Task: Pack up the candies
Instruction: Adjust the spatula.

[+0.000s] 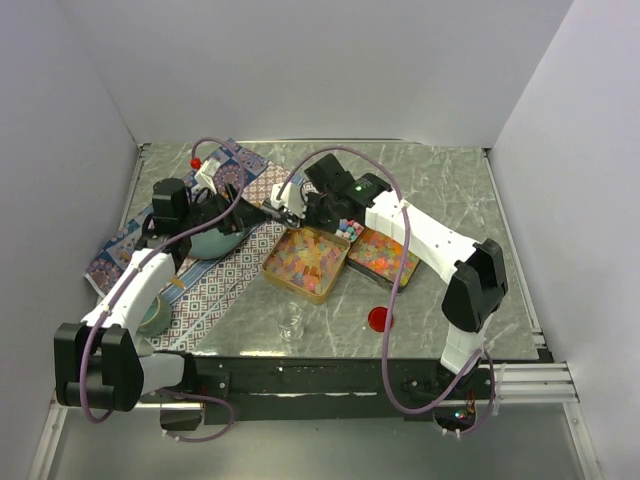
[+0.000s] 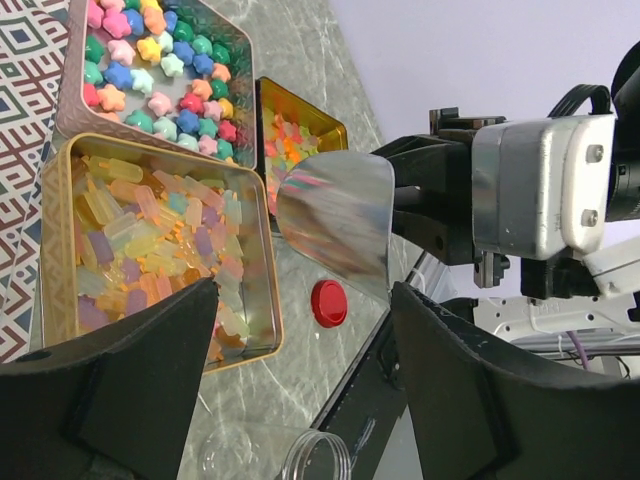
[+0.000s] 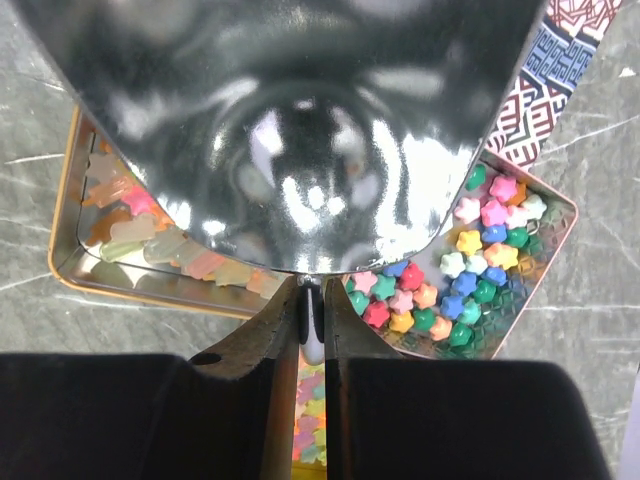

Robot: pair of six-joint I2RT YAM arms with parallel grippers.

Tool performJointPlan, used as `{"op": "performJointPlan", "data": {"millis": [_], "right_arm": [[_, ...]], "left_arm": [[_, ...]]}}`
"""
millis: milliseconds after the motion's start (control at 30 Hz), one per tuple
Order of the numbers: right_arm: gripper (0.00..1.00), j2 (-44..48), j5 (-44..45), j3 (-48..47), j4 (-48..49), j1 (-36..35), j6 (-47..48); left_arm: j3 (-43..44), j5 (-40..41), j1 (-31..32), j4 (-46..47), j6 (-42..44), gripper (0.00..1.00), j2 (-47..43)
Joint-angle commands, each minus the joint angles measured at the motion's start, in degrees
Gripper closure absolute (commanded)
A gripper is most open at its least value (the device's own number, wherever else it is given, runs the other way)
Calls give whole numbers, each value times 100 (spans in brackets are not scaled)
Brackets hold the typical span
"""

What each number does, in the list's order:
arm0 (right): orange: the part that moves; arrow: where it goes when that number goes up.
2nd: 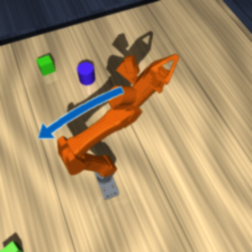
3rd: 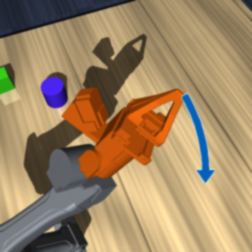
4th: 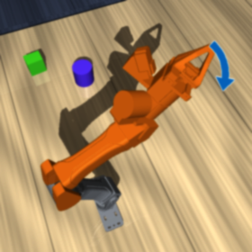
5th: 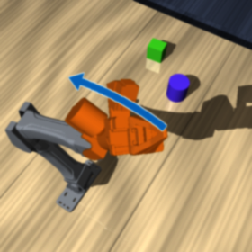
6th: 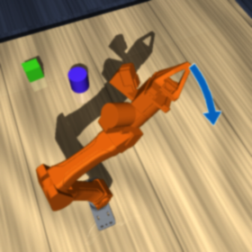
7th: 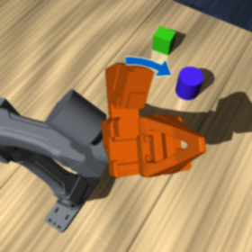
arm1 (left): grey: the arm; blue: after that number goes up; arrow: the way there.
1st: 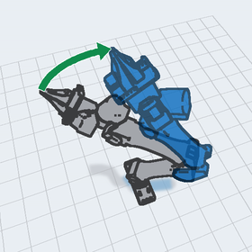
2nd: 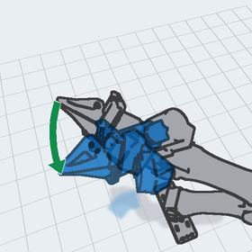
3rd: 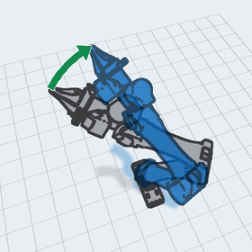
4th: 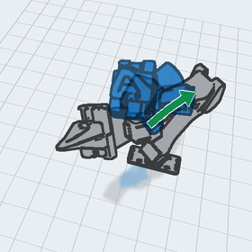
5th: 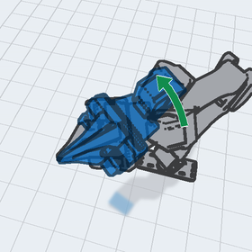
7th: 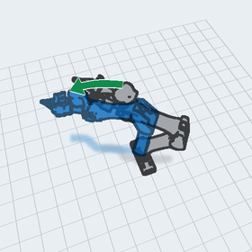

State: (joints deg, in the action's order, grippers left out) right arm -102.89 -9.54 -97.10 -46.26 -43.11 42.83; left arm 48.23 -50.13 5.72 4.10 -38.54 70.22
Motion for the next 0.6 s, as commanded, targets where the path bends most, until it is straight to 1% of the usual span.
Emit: {"op": "performJointPlan", "data": {"millis": [0, 300, 333, 367, 433, 467, 533, 567], "right_arm": [[100, 243, -223, -275, 109, -118, -99], [100, 638, -277, -46, -41, -417, 103], [100, 682, -268, -20, -41, -409, 129], [100, 726, -268, 7, -24, -417, 112], [100, 884, -259, 68, 20, -417, 68], [100, 937, -268, 94, 12, -426, 59], [100, 1086, -294, 147, 21, -409, 24], [100, 1131, -303, 182, 21, -408, 32]], "left_arm": [[-41, -50, 17, 258, 5, 26, -87], [134, -14, 0, 320, -100, 28, 115], [178, -32, 8, 302, -92, 29, 133], [178, -58, 9, 320, -83, 34, 176], [178, -137, 9, 293, -22, 38, 229], [161, -172, 9, 311, 5, 47, 282], [73, -321, 9, 416, -21, 61, 317], [38, -366, 0, 469, -48, 76, 326]]}}
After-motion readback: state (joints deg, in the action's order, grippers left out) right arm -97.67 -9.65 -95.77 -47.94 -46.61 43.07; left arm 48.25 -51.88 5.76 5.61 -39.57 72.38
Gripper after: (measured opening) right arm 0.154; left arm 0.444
